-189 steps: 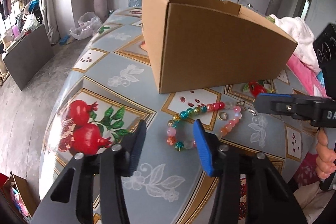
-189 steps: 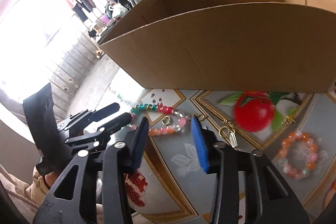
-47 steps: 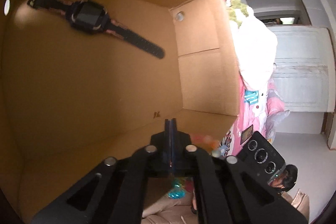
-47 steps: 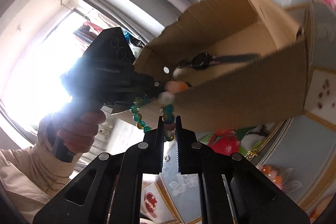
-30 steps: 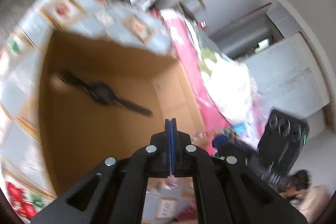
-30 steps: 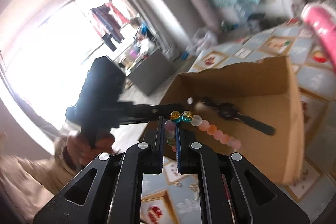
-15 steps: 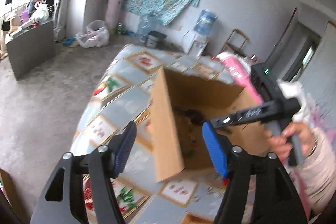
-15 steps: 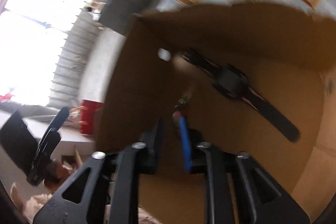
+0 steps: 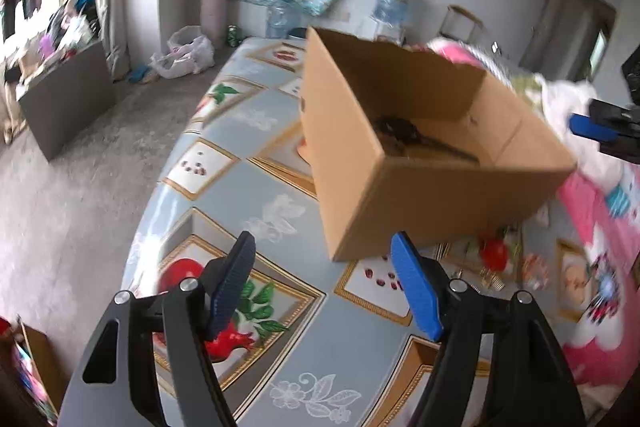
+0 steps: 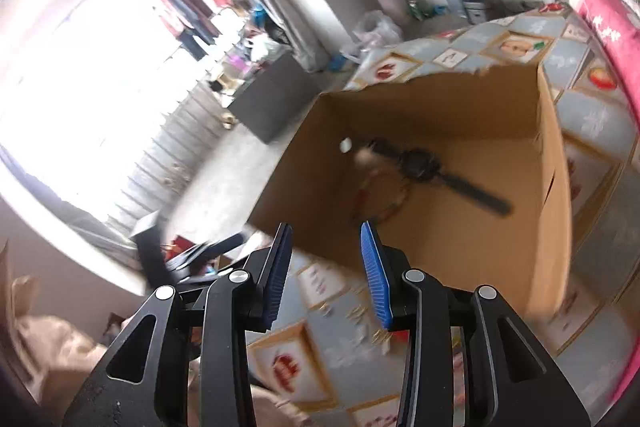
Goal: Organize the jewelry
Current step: 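Lower the bracelet into the box with the right tool and release, then withdraw both tools from the box toward the gold jewelry on the table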
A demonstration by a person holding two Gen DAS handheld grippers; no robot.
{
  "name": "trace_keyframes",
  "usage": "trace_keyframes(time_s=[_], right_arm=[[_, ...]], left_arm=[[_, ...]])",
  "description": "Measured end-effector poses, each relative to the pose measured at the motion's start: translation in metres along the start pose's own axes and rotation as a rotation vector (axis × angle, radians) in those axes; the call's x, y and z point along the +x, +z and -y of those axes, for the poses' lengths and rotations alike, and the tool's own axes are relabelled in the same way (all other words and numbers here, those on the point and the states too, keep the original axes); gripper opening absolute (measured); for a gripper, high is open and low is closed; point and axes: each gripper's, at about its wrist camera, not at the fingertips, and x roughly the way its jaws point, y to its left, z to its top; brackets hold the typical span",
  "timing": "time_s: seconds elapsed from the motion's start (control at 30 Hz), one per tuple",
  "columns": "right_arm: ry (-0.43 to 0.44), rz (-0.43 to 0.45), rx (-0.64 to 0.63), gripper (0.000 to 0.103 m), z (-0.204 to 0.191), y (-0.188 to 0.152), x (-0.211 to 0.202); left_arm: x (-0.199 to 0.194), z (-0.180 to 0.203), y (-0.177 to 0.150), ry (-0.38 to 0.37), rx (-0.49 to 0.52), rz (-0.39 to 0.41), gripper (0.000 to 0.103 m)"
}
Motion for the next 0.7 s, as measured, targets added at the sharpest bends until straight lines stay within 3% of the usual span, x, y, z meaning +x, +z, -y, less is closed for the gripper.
trace_keyframes(time_s=[0.13, 0.23, 0.3, 0.57, 0.63, 0.7], right_arm=[[-0.117, -0.083, 0.070, 0.036, 0.017, -0.015, 0.029], [-0.232, -0.073, 0.084, 0.032, 0.032, -0.011, 0.036], [-0.210, -0.073, 0.100, 0.032, 0.036, -0.005, 0.035], [-0.254, 0.034, 0.107, 0.034, 0.046, 0.000, 0.037], [-0.262, 0.047, 0.085, 0.046, 0.041, -0.015, 0.034], [-0.271, 0.043, 0.034, 0.051, 0.031, -0.037, 0.023]], left_arm=[[0.019, 0.010, -0.001, 0.033, 0.040, -0.029, 0.068], [0.026, 0.009, 0.005, 0.039, 0.029, -0.033, 0.068], [0.028, 0.008, 0.011, 0.047, 0.024, -0.030, 0.069], [0.035, 0.006, 0.023, 0.051, -0.007, 0.011, 0.069], [0.029, 0.009, 0.017, 0.042, 0.010, 0.008, 0.070], [0.022, 0.014, 0.005, 0.033, 0.040, -0.023, 0.075]])
